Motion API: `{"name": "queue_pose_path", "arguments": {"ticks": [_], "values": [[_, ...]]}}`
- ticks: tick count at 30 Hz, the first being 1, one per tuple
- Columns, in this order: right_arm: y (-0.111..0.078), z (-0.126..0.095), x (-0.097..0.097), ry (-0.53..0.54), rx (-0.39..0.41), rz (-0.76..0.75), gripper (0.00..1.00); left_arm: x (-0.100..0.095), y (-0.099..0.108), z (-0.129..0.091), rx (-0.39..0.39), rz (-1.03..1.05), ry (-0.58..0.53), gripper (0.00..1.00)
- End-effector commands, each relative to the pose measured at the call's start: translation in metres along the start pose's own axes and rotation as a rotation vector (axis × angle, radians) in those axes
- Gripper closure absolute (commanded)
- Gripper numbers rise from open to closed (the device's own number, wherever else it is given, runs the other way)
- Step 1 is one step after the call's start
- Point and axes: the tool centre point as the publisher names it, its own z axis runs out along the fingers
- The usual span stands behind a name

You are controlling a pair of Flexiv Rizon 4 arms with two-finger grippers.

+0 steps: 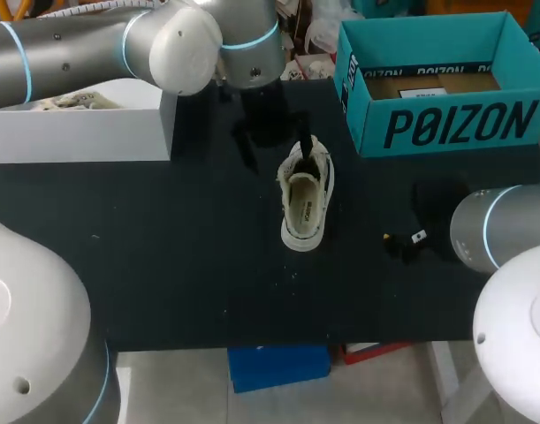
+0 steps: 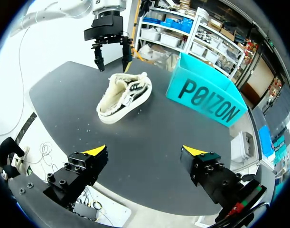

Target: Take the shoe out of the shoebox, open the shoe tongue, remove and reinsert the insole, then place the shoe into the shoebox

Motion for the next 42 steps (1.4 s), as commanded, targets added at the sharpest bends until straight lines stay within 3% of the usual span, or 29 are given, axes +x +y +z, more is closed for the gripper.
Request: {"name": "queue_pose_path", "arguments": {"ticks": [1,33,35,39,41,42], "values": [[0.0,0.001,0.001,-0.002,-0.002,0.001,0.0,0.007,0.001,0.001,0.002,0.004,-0.024,0.0],[0.0,0.001,0.001,-0.002,-0.002,0.001,0.0,0.008,0.001,0.001,0.001,0.015,-0.033,0.0],[0.0,0.001,0.001,-0.002,-0.002,0.001,0.0,0.011,0.002,0.002,-0.039,0.04,-0.007,0.0],[0.0,0.001,0.001,-0.002,-0.002,0.001,0.0,0.018,0.011,0.001,-0.048,0.083,0.028,0.0],[0.0,0.001,0.001,-0.002,-0.002,0.001,0.0,0.02,0.016,0.0,-0.06,0.1,0.043,0.22],[0.0,0.001,0.001,-0.002,-0.002,0.001,0.0,0.02,0.018,0.0,-0.06,0.113,0.05,0.22]]}}
